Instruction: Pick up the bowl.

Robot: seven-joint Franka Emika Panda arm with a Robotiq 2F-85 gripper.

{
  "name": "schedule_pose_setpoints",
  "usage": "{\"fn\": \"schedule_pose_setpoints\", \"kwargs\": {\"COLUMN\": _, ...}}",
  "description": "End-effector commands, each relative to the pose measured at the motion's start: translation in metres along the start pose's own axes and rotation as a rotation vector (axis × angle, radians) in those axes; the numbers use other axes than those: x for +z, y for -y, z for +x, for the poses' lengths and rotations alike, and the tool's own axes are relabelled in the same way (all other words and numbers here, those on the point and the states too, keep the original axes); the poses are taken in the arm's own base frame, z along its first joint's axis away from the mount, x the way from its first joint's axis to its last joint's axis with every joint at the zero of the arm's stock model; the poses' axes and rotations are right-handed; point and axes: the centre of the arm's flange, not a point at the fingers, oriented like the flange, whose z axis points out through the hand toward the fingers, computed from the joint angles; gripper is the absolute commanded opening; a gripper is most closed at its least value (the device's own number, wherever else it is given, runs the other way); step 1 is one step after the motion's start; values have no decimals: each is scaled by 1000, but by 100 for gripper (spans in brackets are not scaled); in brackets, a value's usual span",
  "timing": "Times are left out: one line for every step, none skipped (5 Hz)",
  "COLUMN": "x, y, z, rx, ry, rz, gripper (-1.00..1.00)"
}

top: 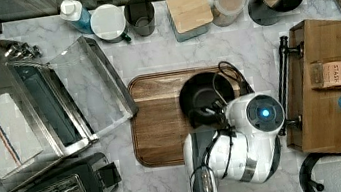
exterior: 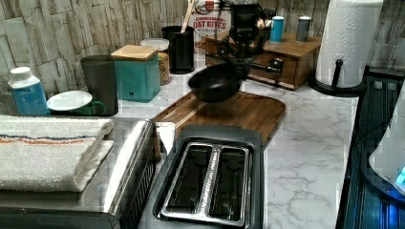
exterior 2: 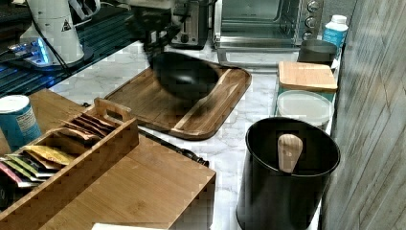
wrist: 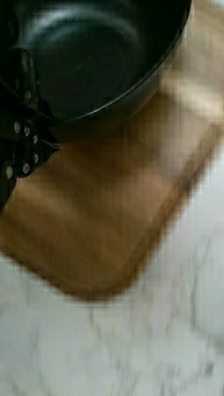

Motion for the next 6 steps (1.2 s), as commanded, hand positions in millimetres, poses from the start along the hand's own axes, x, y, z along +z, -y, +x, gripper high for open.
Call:
{"fn": "schedule_pose_setpoints", "kwargs": {"x": -193, "y": 150, "z": -35, "rx": -586, "ry": -137, "rz": 83, "gripper": -100}}
{"fn": "schedule_pose_setpoints", "kwargs": {"x": -212, "y": 170, "z": -55, "rx": -842, "ry": -149, "rz": -1, "gripper": -100}}
{"fn": "schedule_pose_setpoints", "kwargs": {"x": -220, "y": 160, "z": -63, "rx": -980, "ry": -195, "rz": 16, "gripper": -100}}
{"fn": "schedule_pose_setpoints", "kwargs": {"x": -223, "y": 151, "z": -71, "rx": -978, "ry": -256, "rz": -6, "gripper": -100}}
{"fn": "schedule_pose_setpoints", "kwargs": {"x": -223, "y": 151, "z": -71, "rx": -978, "ry": -256, "rz": -6, "gripper": -100}}
{"fn": "schedule_pose_setpoints", "kwargs": {"x": -223, "y": 151, "z": -71, "rx": -977, "ry": -256, "rz": -6, "gripper": -100}}
